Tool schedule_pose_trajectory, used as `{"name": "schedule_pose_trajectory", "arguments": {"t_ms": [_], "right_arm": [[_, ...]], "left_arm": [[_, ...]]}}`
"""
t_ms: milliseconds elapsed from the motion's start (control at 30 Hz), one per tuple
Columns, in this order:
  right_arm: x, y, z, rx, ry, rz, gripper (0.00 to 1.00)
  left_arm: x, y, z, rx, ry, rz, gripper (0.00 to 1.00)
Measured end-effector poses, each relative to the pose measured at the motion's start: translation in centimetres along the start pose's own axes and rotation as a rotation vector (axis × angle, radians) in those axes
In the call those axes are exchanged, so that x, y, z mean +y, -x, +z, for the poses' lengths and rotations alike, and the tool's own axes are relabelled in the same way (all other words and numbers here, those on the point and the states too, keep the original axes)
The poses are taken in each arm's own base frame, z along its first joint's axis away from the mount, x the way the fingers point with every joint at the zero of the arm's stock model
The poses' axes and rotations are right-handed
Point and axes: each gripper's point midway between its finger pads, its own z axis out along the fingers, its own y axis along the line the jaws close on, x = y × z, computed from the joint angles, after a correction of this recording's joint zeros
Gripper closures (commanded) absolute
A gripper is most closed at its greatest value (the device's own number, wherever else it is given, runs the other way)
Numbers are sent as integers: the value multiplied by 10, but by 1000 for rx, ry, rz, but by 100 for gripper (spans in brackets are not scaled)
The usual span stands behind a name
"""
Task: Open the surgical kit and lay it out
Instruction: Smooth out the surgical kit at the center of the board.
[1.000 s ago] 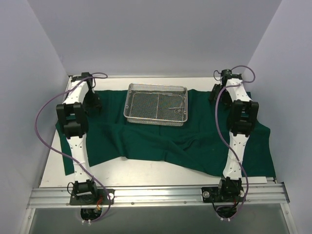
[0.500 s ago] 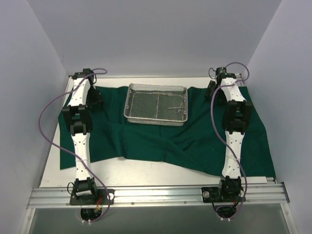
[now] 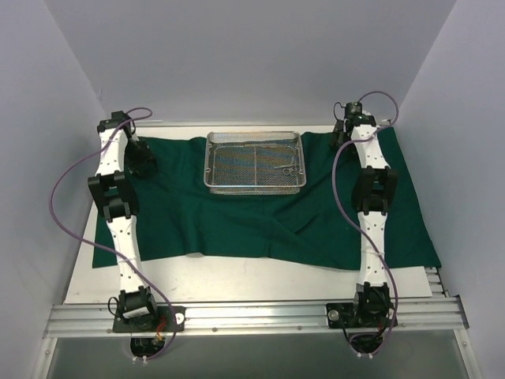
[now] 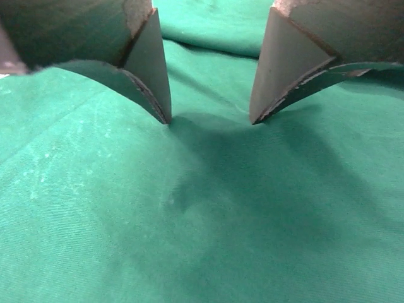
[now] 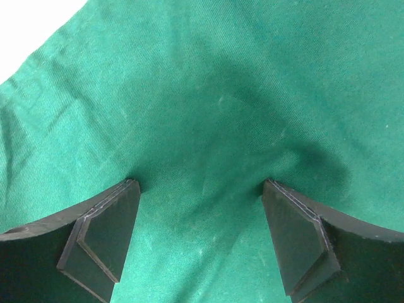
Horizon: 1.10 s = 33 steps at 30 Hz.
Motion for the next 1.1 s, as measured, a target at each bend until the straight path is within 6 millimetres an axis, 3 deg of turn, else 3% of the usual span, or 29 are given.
{"name": "schedule_pose_trajectory", "arguments": {"t_ms": [200,300,400,433,500,567,633,700,800,833,900,1100], "right_arm": [[14,2,-9,-7,53,45,18],[18,0,-30,9,67,60,17],[29,-4,-75,15,85,41,16],[36,-7,-105,11,95,19,16],[57,-16,-144,-8,135,-30,16],[83,-39,-194,-22,193,-110,18],[113,-77,-244,-22,288,-220,21],[148,-125,-296,-25,407,-355,25],[191,-196,-350,-16,574,-530,37],[200,-218,-360,-4,618,-573,43],[210,-255,-365,37,660,-634,44],[212,-323,-336,128,630,-751,38]], "left_arm": [[21,3,-18,-67,71,3,30],[22,2,-41,-122,124,21,29],[15,-11,-76,-175,166,45,29],[12,-22,-90,-192,173,50,29],[9,-44,-113,-208,174,63,29],[13,-76,-135,-202,171,64,30],[24,-101,-146,-199,167,50,30],[39,-129,-149,-171,178,35,30],[57,-165,-142,-112,203,14,32],[60,-173,-138,-92,211,7,32],[67,-185,-129,-54,229,-7,33],[78,-200,-96,70,300,-78,35]]}}
